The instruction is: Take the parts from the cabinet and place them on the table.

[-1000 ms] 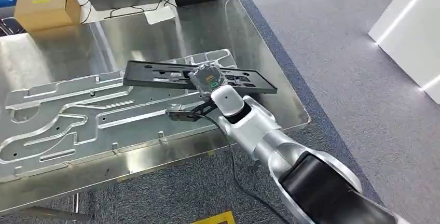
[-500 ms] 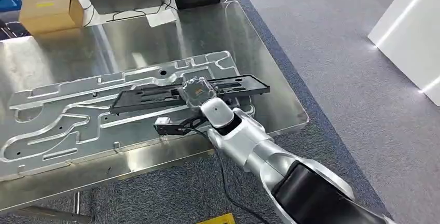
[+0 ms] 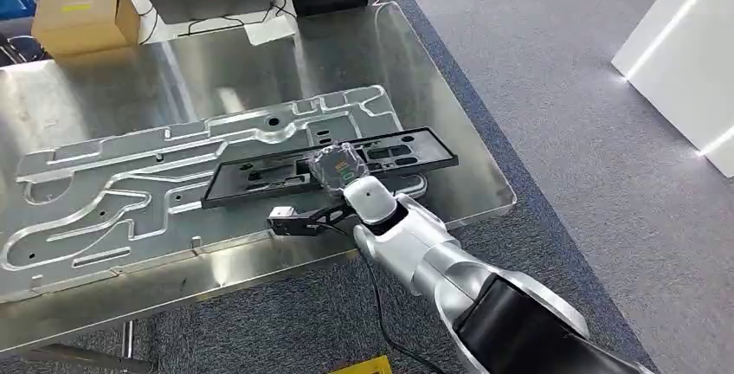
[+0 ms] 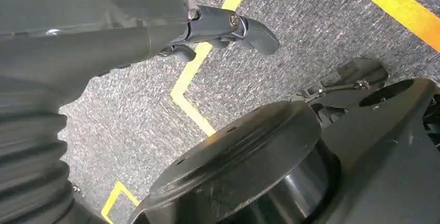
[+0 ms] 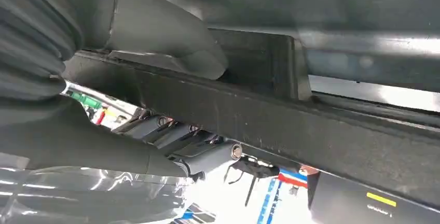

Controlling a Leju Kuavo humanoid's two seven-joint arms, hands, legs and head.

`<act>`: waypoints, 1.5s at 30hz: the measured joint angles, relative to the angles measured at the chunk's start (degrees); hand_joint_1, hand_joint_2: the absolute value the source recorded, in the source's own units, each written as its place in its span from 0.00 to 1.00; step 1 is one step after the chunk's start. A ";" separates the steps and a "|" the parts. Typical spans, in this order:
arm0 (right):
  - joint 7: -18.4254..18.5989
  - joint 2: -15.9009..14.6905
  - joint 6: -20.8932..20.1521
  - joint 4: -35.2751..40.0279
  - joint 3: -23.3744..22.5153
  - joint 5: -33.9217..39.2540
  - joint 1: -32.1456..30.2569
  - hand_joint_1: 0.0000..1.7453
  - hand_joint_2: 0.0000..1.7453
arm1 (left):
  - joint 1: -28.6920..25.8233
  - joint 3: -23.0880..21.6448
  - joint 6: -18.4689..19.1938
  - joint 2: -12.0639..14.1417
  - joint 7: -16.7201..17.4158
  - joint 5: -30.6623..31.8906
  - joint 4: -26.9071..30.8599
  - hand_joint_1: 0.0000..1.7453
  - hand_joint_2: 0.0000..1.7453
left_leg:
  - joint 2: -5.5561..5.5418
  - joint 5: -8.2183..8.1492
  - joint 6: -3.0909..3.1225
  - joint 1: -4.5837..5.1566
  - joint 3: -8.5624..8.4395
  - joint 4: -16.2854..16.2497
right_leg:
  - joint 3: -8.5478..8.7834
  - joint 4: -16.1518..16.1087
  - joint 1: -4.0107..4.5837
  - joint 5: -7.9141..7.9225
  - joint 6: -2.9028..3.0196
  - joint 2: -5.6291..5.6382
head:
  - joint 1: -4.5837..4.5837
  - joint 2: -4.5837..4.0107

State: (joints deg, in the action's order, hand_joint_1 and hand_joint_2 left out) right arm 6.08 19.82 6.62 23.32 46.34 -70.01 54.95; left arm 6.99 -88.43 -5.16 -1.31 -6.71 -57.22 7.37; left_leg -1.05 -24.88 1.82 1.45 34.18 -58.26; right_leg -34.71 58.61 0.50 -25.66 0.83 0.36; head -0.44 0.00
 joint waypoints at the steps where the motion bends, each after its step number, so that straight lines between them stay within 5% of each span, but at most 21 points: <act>1: 0.02 0.04 0.00 -0.04 0.00 0.04 0.00 1.00 1.00 | 0.00 0.00 0.00 0.00 0.00 0.00 0.00 0.00 1.00 | 0.00 0.00 0.00 0.00 0.00 0.00 | 0.00 0.00 0.00 0.00 0.00 0.00 | 0.00 0.00; 13: -0.30 0.09 1.24 -0.31 0.35 -0.41 -0.79 1.00 1.00 | -0.02 0.00 0.17 0.00 -0.48 -0.04 0.00 0.00 1.00 | 0.00 0.00 0.00 0.00 -0.02 0.00 | 0.01 0.00 0.00 0.02 -0.04 0.00 | 0.00 0.00; 23: -0.35 -0.11 3.45 -1.51 0.37 -2.01 -1.61 1.00 1.00 | -0.22 0.50 2.89 0.00 -6.65 -3.37 0.00 0.00 1.00 | 0.00 0.00 0.00 0.00 -0.07 0.00 | 0.05 -0.01 0.00 0.02 -0.04 0.01 | 0.00 0.00; 24: -0.39 -0.13 3.61 -1.59 0.37 -2.16 -1.66 0.00 1.00 | -0.21 0.50 3.43 0.00 -7.04 -3.34 0.00 0.00 1.00 | 0.00 0.00 0.00 0.00 -0.08 0.00 | 0.07 -0.01 0.00 0.02 -0.04 0.01 | 0.00 0.00; 45: 0.39 -1.12 3.85 -2.40 0.31 -4.15 -2.15 0.00 1.00 | -0.20 0.00 1.55 -0.13 -6.43 -1.07 0.00 0.00 1.00 | 0.02 -0.02 0.01 0.01 -0.57 0.02 | 0.56 -0.04 -0.01 0.02 -0.05 0.03 | 0.00 0.00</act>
State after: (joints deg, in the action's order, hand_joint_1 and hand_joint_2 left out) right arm 6.47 18.71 10.47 20.92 46.64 -74.16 52.80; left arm 6.79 -88.43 -3.61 -1.44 -13.14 -58.29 7.37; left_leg -1.03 -24.90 1.83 1.46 33.61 -58.25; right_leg -34.15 58.57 0.49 -25.64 0.78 0.39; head -0.44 0.00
